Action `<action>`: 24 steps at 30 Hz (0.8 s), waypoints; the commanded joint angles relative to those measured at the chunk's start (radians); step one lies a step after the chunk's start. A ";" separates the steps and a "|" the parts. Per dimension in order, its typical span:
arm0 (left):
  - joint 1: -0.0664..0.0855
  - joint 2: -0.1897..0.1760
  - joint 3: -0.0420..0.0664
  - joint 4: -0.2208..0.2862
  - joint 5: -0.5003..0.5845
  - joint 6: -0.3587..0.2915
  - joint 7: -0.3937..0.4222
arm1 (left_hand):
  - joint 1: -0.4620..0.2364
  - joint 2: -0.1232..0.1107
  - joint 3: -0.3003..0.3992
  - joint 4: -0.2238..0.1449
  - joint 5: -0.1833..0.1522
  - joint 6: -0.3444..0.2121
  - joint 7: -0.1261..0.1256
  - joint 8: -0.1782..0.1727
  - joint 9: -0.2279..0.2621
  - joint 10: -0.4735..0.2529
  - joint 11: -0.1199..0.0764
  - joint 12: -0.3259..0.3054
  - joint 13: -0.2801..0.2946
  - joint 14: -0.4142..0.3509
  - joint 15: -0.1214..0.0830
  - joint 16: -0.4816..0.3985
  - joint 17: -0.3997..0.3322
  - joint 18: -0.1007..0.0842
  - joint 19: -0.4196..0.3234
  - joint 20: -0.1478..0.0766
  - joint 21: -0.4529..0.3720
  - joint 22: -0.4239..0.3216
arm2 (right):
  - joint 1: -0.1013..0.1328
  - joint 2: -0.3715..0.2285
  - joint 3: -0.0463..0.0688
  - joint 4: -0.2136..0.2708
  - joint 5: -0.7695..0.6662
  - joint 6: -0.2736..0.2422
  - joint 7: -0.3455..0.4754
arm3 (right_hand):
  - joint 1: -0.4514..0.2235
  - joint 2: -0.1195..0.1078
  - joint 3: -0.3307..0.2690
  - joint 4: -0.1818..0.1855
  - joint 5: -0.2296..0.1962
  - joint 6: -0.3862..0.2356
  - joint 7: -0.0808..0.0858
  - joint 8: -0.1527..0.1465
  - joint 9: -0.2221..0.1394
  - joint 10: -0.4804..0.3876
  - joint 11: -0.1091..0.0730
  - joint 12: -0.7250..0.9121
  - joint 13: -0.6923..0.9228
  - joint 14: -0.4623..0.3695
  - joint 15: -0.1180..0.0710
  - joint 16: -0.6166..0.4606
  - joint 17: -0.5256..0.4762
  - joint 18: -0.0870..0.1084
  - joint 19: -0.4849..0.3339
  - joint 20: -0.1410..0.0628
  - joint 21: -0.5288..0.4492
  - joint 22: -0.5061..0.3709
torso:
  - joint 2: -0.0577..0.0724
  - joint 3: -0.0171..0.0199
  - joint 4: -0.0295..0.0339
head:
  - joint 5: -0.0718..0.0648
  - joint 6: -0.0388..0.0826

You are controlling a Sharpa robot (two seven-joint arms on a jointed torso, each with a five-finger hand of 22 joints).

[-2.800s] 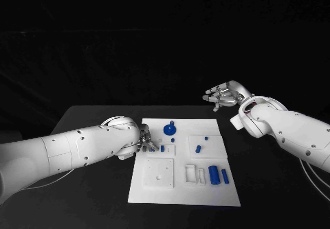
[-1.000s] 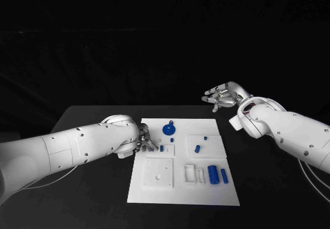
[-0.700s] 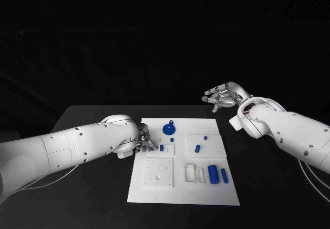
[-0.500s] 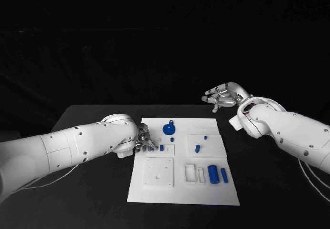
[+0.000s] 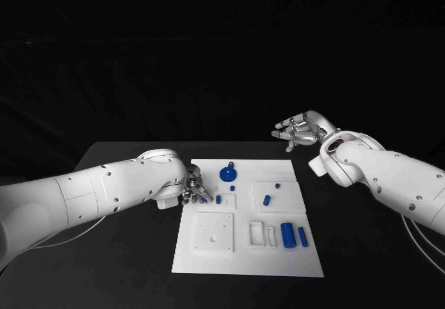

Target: Assemble the parts on the task board

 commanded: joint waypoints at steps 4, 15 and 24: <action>0.014 0.015 0.001 -0.015 0.010 0.090 0.018 | 0.031 0.020 0.051 -0.061 0.000 -0.016 -0.025 0.001 0.003 0.043 0.003 -0.007 0.002 -0.005 0.001 -0.001 0.001 -0.008 -0.004 -0.001 -0.002 0.019 | 0.000 0.002 0.000 0.000 0.000 0.014 0.009 | -0.001 0.000 -0.002 0.007 0.008 -0.013 0.000 0.002 -0.002 -0.010 0.000 0.000 -0.001 -0.005 0.003 0.002 -0.001 0.013 0.025 0.007 0.006 -0.002 | 0.001 0.0004 -0.0006 | -0.001 -0.002; 0.031 0.059 0.002 -0.079 -0.003 0.213 0.033 | 0.038 0.025 0.037 -0.078 -0.001 -0.017 -0.024 -0.008 0.007 0.042 0.002 -0.012 0.008 -0.009 0.000 0.001 0.005 -0.013 -0.009 -0.004 0.001 0.019 | 0.000 0.007 0.000 -0.002 0.000 0.015 0.009 | -0.001 0.000 -0.002 0.007 0.008 -0.013 0.000 0.002 -0.002 -0.010 0.000 0.000 -0.001 -0.005 0.003 0.002 -0.001 0.013 0.025 0.007 0.006 -0.002 | 0.001 -0.0002 -0.0004 | -0.003 -0.006; 0.037 0.099 0.002 -0.136 -0.056 0.319 0.026 | 0.049 0.030 0.022 -0.103 -0.001 0.001 -0.020 -0.048 -0.006 0.042 0.004 -0.019 0.017 -0.013 0.003 0.002 0.008 -0.010 -0.016 -0.001 0.008 0.019 | 0.000 0.012 0.000 -0.005 0.000 0.015 0.009 | -0.001 0.000 -0.002 0.007 0.008 -0.013 0.000 0.002 -0.002 -0.010 0.000 0.000 -0.001 -0.005 0.003 0.002 -0.001 0.013 0.025 0.007 0.006 -0.002 | 0.001 0.0005 0.0021 | -0.003 -0.010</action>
